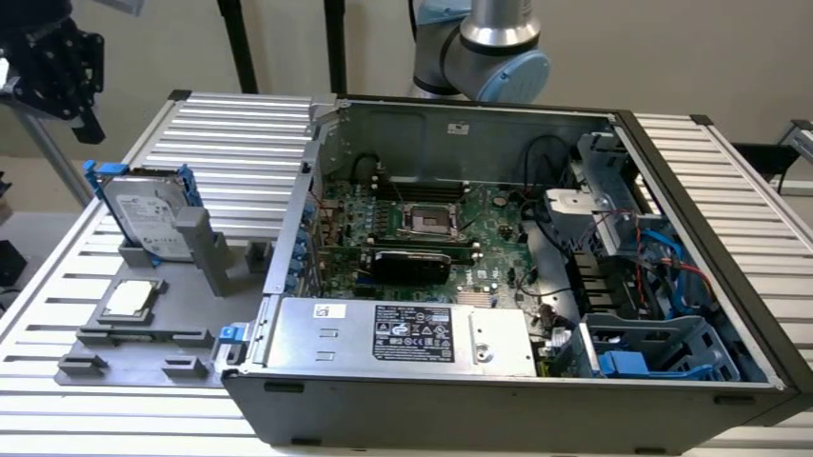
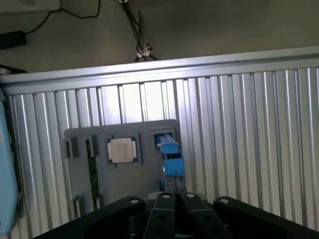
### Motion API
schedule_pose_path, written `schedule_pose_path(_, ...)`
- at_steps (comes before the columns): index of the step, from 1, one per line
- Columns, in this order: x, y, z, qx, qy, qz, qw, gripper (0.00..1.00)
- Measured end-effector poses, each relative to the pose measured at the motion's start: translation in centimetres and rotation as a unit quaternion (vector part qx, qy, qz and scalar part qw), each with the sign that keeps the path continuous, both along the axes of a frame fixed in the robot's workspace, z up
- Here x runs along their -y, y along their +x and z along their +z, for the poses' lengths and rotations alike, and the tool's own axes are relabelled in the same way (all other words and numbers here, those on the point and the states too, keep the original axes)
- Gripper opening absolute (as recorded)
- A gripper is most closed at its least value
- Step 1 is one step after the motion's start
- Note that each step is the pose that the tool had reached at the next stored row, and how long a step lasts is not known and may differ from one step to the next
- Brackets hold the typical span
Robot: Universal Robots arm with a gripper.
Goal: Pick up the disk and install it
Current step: 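Pick up the disk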
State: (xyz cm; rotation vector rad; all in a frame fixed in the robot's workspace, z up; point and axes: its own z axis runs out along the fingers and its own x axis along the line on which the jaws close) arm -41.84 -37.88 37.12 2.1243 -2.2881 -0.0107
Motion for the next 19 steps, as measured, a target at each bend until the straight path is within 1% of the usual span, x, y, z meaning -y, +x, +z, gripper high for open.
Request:
schedule_pose_path(3, 0.00, 0.00, -0.09, 0.0004, 0.0000, 0.027, 0.9996, 0.11)
schedule_pose_path(5, 0.00, 0.00, -0.15, 0.0007, 0.0000, 0.045, 0.9990, 0.11)
schedule_pose_path(7, 0.00, 0.00, -0.20, 0.0011, 0.0000, 0.063, 0.9980, 0.11)
schedule_pose_path(10, 0.00, 0.00, -0.24, 0.0015, 0.0000, 0.090, 0.9959, 0.11)
schedule_pose_path(11, 0.00, 0.00, -0.24, 0.0016, 0.0000, 0.095, 0.9955, 0.11)
schedule_pose_path(13, 0.00, 0.00, -0.25, 0.0017, 0.0000, 0.096, 0.9954, 0.12)
schedule_pose_path(14, 0.00, 0.00, -0.25, 0.0016, 0.0000, 0.096, 0.9954, 0.18)
schedule_pose_path(15, 0.00, 0.00, -0.26, 0.0017, 0.0001, 0.096, 0.9954, 0.18)
schedule_pose_path(17, 0.00, 0.00, -0.41, 0.0019, 0.0001, 0.096, 0.9954, 0.30)
schedule_pose_path(18, 0.00, 0.00, -0.57, 0.0018, 0.0001, 0.096, 0.9954, 0.30)
schedule_pose_path(19, 0.00, 0.00, -0.73, 0.0016, 0.0000, 0.096, 0.9954, 0.36)
